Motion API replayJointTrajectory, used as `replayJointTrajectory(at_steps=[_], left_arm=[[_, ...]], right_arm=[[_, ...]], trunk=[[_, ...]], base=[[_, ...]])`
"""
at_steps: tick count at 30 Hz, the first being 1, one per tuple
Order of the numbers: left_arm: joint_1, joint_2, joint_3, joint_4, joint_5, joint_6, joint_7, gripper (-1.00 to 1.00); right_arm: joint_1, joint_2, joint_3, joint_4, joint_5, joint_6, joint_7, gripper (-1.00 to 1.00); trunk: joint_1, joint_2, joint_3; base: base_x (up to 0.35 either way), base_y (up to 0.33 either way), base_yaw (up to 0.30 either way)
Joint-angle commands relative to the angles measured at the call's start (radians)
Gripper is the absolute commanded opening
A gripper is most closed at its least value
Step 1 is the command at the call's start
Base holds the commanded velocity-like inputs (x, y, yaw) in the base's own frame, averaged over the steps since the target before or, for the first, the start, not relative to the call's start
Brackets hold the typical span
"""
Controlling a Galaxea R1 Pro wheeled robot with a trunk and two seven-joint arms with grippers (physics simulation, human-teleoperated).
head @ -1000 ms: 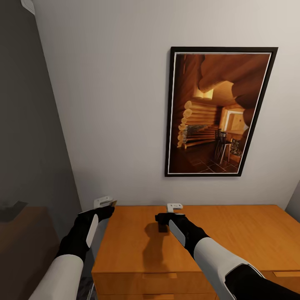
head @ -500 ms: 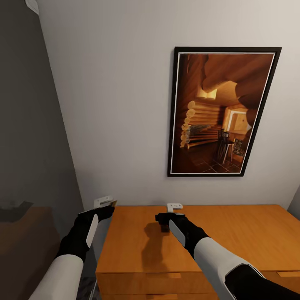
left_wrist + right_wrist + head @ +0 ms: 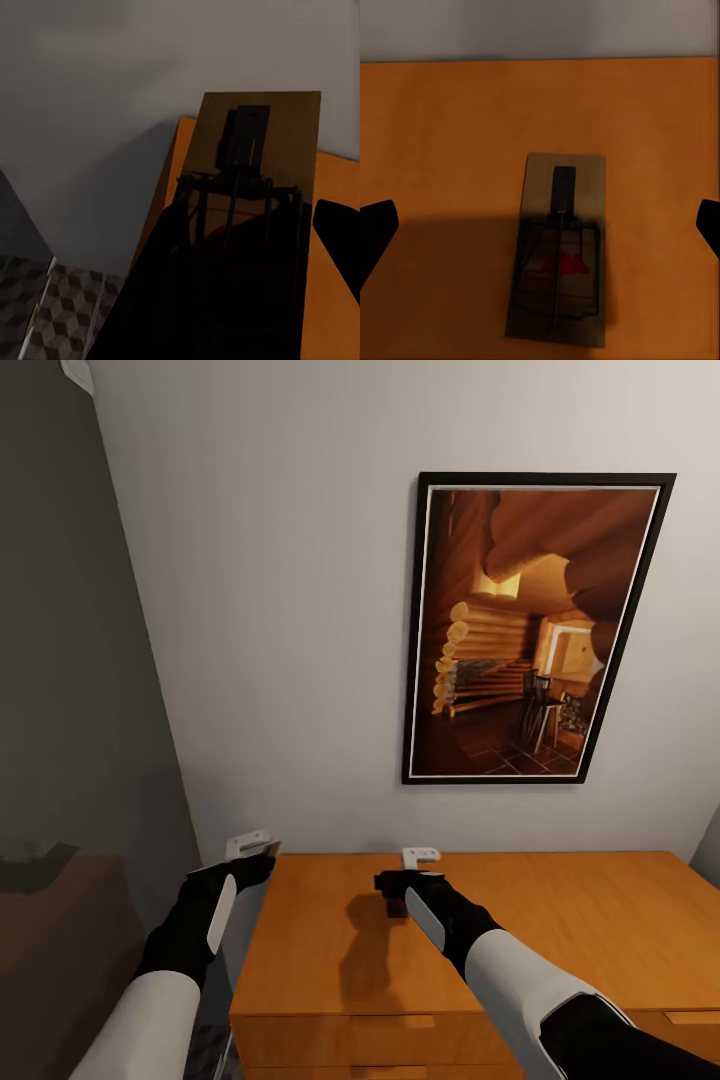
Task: Take the four mousetraps from the cabinet in the bathroom and place them on the bathroom floor. Make sure all four end up on the same floor surface, and ensure that at least two of them are either under or directly next to the same bathroom sink.
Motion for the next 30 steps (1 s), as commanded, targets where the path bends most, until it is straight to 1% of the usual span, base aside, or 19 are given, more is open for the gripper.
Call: replayJointTrajectory(at_steps=[1,7,25,30], left_arm=[[0.0,-0.001,0.003,-0.001,-0.005,0.005,-0.001,-1.0],[-0.001,-0.001,0.003,-0.001,-0.005,0.005,-0.001,-1.0],[-0.001,0.0,0.003,-0.002,-0.005,0.007,-0.006,-1.0],[-0.001,0.004,0.004,-0.003,-0.001,0.006,-0.008,-1.0]], right_arm=[[0.0,0.0,0.005,-0.001,-0.006,0.004,-0.015,1.0],[0.0,0.0,0.005,0.0,-0.007,0.004,-0.036,1.0],[0.0,0.0,0.005,0.0,-0.007,0.004,-0.039,1.0],[0.0,0.0,0.005,0.0,-0.007,0.004,-0.039,1.0]], trunk=[[0.0,-0.001,-0.001],[0.0,-0.001,-0.001],[0.0,-0.001,-0.001],[0.0,-0.001,-0.001]], base=[[0.0,0.0,0.0],[0.0,0.0,0.0],[0.0,0.0,0.0],[0.0,0.0,0.0]])
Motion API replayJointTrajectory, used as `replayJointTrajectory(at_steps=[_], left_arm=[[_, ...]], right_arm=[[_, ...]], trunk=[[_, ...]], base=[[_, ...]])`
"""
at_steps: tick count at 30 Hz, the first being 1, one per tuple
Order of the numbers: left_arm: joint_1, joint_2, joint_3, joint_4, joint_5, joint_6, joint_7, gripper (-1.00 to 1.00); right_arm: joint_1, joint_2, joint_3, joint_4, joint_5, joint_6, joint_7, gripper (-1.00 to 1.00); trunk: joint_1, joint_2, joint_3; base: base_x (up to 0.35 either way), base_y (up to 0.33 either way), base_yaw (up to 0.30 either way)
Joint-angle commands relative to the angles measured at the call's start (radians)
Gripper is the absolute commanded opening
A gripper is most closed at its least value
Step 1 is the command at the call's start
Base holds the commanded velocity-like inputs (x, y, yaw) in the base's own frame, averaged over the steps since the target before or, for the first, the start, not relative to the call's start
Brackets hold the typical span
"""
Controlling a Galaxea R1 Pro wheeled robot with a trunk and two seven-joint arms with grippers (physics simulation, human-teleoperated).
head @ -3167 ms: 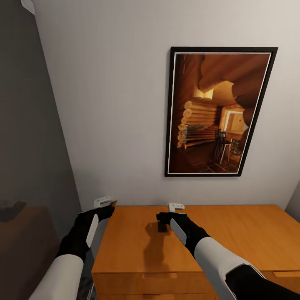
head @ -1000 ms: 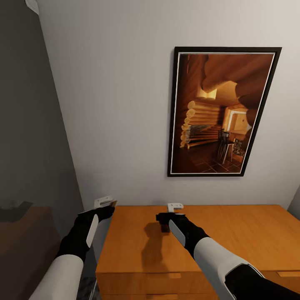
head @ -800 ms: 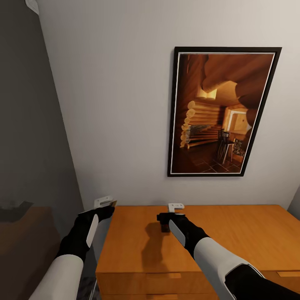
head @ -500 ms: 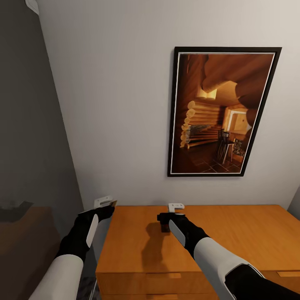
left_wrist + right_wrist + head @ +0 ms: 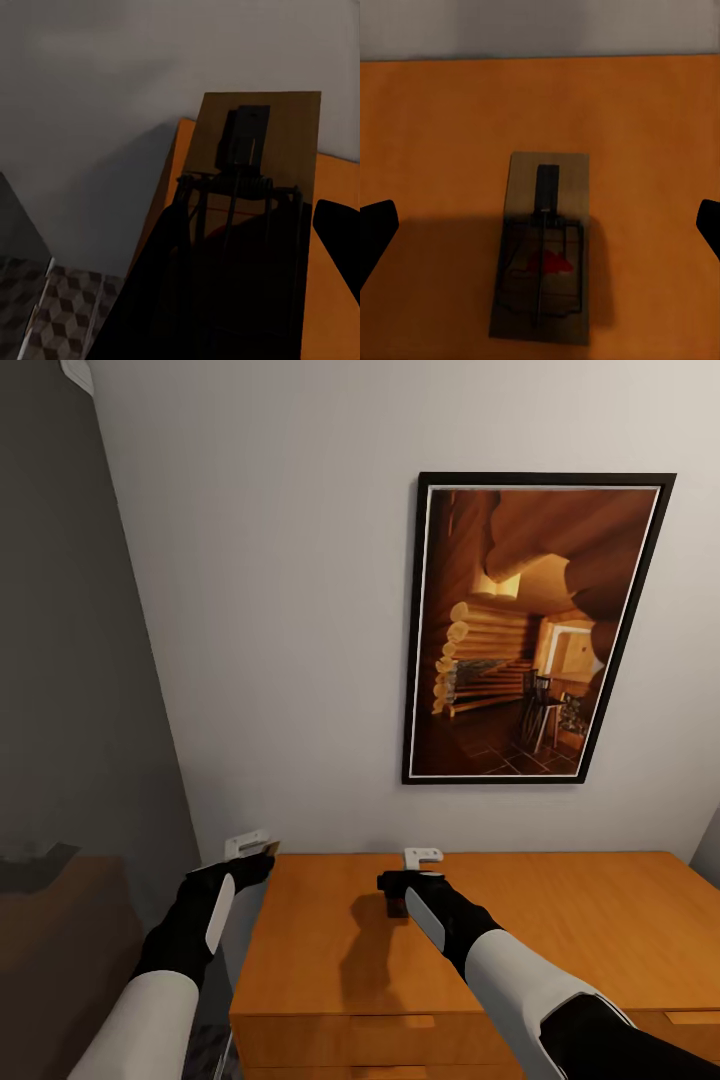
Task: Take the four mousetraps from the cabinet in the bathroom and place them on the bathroom floor. Make sure all four end up on the same floor surface, and ensure that at least two of them are either under or directly next to the same bathroom sink.
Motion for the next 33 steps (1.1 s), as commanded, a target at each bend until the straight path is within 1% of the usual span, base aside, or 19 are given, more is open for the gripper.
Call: replayJointTrajectory(at_steps=[1,5,20,33], left_arm=[[0.0,-0.001,0.003,-0.001,-0.004,0.005,-0.001,-1.0],[0.0,-0.001,0.003,-0.002,-0.005,0.005,0.001,-1.0],[0.0,-0.005,0.003,-0.002,-0.008,0.005,0.006,-1.0],[0.0,-0.004,0.002,-0.002,-0.008,0.011,-0.002,-1.0]], right_arm=[[0.0,0.0,0.005,-0.001,-0.005,0.004,-0.007,1.0],[0.0,0.0,0.005,-0.001,-0.005,0.005,-0.006,1.0],[0.0,0.0,0.005,0.0,-0.007,0.005,0.002,1.0],[0.0,0.0,0.005,0.022,-0.009,0.011,-0.006,1.0]], trunk=[[0.0,-0.001,-0.001],[0.0,-0.001,-0.001],[0.058,-0.106,-0.048],[0.058,-0.106,-0.048]], base=[[0.0,0.0,0.0],[0.0,0.0,0.0],[0.0,0.0,0.0],[0.0,0.0,0.0]])
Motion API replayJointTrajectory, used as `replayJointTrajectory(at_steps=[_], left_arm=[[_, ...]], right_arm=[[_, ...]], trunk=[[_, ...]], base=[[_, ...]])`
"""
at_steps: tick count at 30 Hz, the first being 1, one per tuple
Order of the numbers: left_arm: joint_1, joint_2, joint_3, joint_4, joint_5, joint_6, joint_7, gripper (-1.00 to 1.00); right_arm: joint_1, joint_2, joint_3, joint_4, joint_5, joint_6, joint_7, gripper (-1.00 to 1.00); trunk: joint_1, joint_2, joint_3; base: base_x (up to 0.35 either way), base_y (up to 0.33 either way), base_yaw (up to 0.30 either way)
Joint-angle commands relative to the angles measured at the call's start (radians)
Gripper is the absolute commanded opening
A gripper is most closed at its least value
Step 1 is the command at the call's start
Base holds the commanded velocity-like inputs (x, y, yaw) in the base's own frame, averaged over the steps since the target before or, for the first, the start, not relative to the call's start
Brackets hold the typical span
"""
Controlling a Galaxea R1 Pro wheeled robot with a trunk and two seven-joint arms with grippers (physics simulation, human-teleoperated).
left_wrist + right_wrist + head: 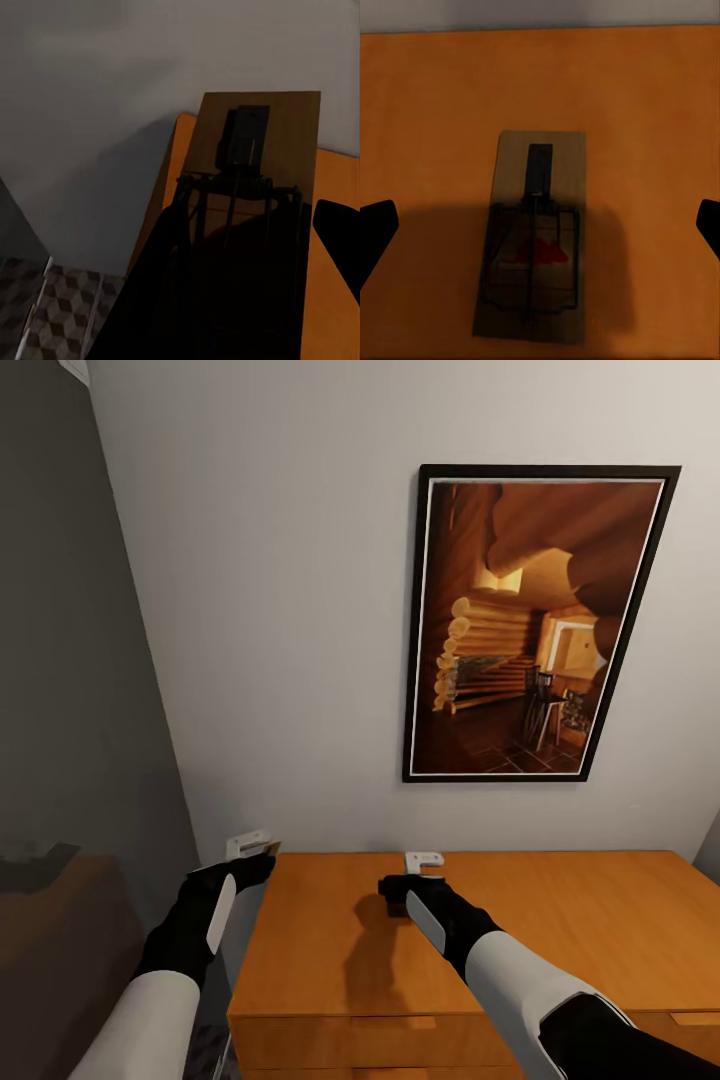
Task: Take the four mousetraps from the cabinet in the bathroom and place them on the bathroom floor. Make sure all four end up on the same floor surface, and ensure that at least two of them are either under or directly next to the same bathroom sink.
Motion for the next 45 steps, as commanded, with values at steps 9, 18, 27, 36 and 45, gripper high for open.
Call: replayJointTrajectory(at_steps=[9,18,27,36,45], left_arm=[[-0.001,-0.004,0.002,-0.001,-0.004,0.002,-0.001,-1.0],[0.0,-0.005,0.002,-0.001,-0.004,0.001,0.0,-1.0],[-0.001,-0.005,0.002,0.0,-0.004,0.0,0.004,-1.0],[-0.001,-0.006,0.002,0.0,-0.004,0.0,0.004,-1.0],[-0.001,-0.006,0.002,0.0,-0.004,0.001,0.002,-1.0]], right_arm=[[-0.001,0.0,0.005,0.001,-0.005,0.007,-0.007,1.0],[-0.001,0.0,0.004,0.001,-0.005,0.006,-0.007,1.0],[-0.001,0.0,0.004,0.001,-0.005,0.003,-0.007,1.0],[-0.001,0.0,0.004,0.001,-0.005,0.001,-0.007,1.0],[-0.001,0.0,0.004,0.002,-0.005,0.001,-0.007,1.0]], trunk=[[0.0,-0.001,-0.001],[0.004,-0.008,-0.004],[0.039,-0.071,-0.032],[0.073,-0.134,-0.06],[0.096,-0.176,-0.079]], base=[[0.0,0.0,0.0],[0.0,0.0,0.0],[0.0,0.0,0.0],[0.0,0.0,0.0],[0.0,0.0,0.0]])
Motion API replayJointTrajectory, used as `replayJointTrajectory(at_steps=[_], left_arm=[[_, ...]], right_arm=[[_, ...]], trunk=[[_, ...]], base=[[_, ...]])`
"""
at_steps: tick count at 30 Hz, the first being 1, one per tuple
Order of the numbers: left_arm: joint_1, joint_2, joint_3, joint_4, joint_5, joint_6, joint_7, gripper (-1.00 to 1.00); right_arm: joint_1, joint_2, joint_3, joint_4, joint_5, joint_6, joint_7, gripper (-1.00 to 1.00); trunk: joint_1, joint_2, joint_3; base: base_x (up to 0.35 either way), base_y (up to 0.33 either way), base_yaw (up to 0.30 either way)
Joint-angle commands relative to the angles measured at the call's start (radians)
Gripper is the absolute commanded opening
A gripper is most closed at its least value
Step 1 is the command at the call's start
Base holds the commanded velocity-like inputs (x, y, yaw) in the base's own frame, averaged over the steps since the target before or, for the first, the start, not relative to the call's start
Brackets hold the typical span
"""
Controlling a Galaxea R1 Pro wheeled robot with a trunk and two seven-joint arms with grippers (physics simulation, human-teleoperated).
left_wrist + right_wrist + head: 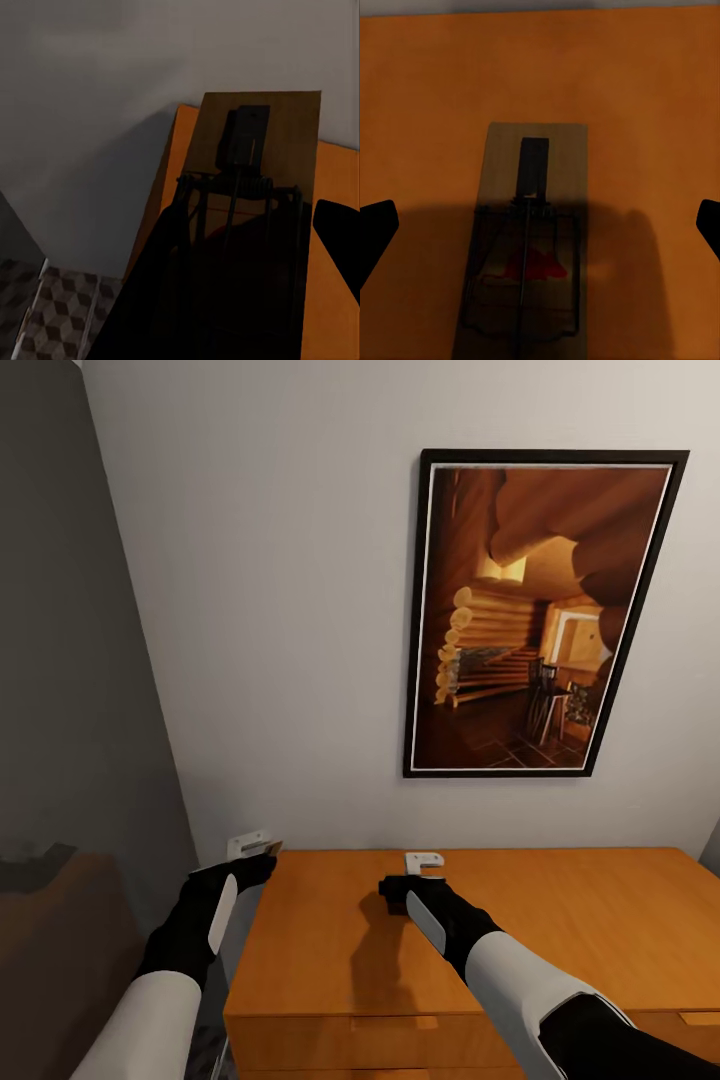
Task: Take the four mousetraps from the cabinet in the bathroom and place them on the bathroom floor. Make sure all four end up on the same floor surface, and ensure that at least two of them are either under or directly next to the same bathroom sink.
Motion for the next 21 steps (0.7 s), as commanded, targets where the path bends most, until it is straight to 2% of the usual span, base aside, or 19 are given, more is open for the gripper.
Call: replayJointTrajectory(at_steps=[1,16,21], left_arm=[[-0.001,-0.001,0.003,-0.002,-0.005,0.006,-0.002,-1.0],[-0.001,-0.001,0.003,-0.002,-0.005,0.008,-0.004,-1.0],[-0.001,-0.001,0.002,-0.002,-0.005,0.007,-0.003,-1.0]], right_arm=[[-0.001,0.0,0.005,-0.001,-0.006,0.004,-0.007,1.0],[-0.001,0.0,0.005,0.002,-0.007,0.006,0.003,1.0],[-0.001,0.0,0.005,0.003,-0.007,0.006,0.005,1.0]], trunk=[[0.0,-0.002,-0.002],[0.0,-0.002,-0.002],[0.02,-0.037,-0.018]], base=[[0.0,0.0,0.0],[0.0,0.0,0.0],[0.0,0.0,0.0]])
